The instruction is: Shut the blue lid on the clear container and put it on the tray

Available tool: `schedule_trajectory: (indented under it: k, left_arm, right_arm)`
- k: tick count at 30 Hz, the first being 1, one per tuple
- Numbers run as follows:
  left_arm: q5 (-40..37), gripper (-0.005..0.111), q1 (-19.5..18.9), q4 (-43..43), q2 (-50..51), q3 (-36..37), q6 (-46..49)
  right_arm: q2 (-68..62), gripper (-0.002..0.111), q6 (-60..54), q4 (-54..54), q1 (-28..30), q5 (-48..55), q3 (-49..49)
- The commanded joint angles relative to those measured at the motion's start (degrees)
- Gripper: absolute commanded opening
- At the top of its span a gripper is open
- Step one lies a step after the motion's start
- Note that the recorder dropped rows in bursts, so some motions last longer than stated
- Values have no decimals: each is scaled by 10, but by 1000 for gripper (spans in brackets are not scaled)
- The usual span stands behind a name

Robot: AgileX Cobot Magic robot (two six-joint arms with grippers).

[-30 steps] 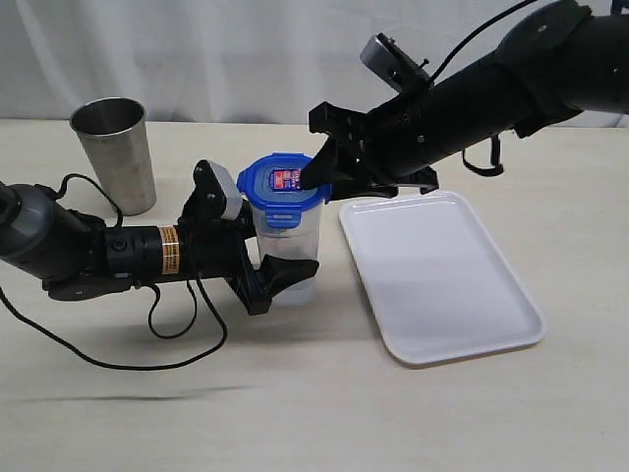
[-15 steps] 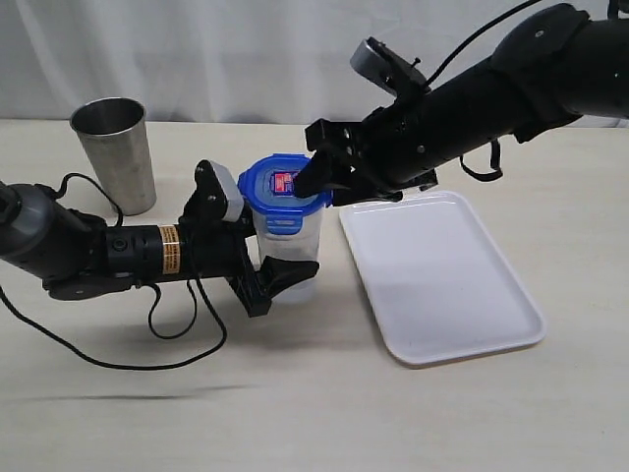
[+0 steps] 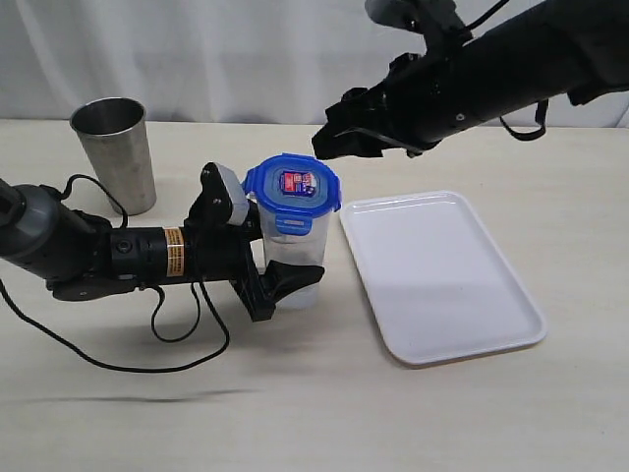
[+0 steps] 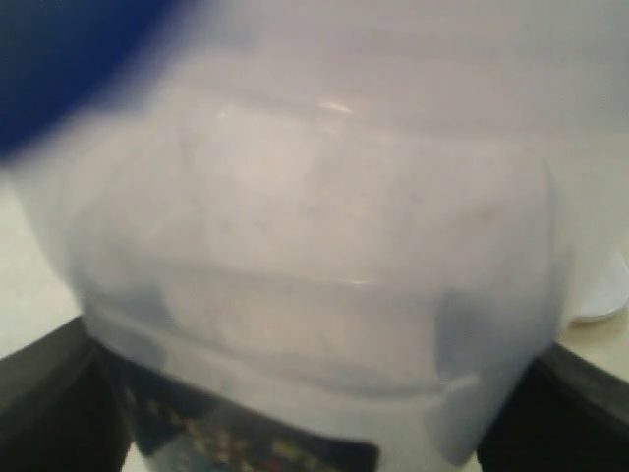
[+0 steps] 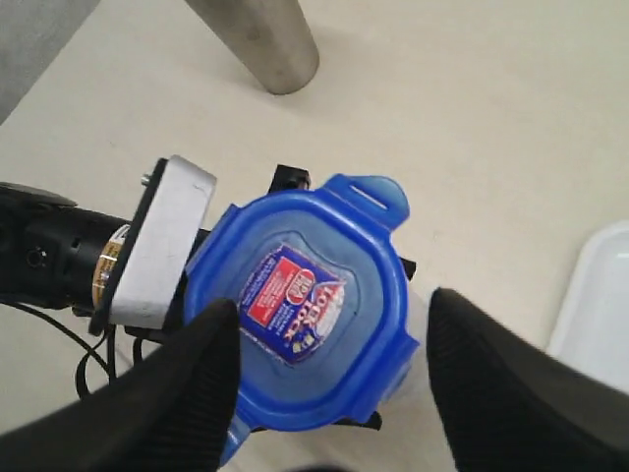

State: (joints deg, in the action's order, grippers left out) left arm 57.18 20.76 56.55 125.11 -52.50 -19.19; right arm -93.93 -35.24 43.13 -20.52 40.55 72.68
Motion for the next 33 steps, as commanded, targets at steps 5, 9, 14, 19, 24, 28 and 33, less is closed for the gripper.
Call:
schedule_trajectory:
  k: [5,9,14,19,24,28,33]
  left_arm:
    - [18,0,3,-5,-6,-3,-5]
    - [18,0,3,-4,-6,-3,-5]
    - [18,0,3,-4,-6,-3,-5]
    - [18,0,3,-3,-6,-3,-5]
    - [17,0,3,-3,-6,-3,-5]
    - [17,0,3,-3,-6,-3,-5]
    - [18,0,3,-3,-6,-3,-5]
  right_arm:
    - [36,51,-104,-105,-70,-20,-1]
    - [30,44,9,-306,-135,-54,-1]
    - [14,43,122,-523,-183,-56,-1]
    - [-7,43,79,-533,-207,-66,-1]
    - [-31,43,61,-538,-217,-66,-1]
    - [-42,43,81,-583,-217,-50,-1]
    - [-45,43,44,-583,-217,-27,-1]
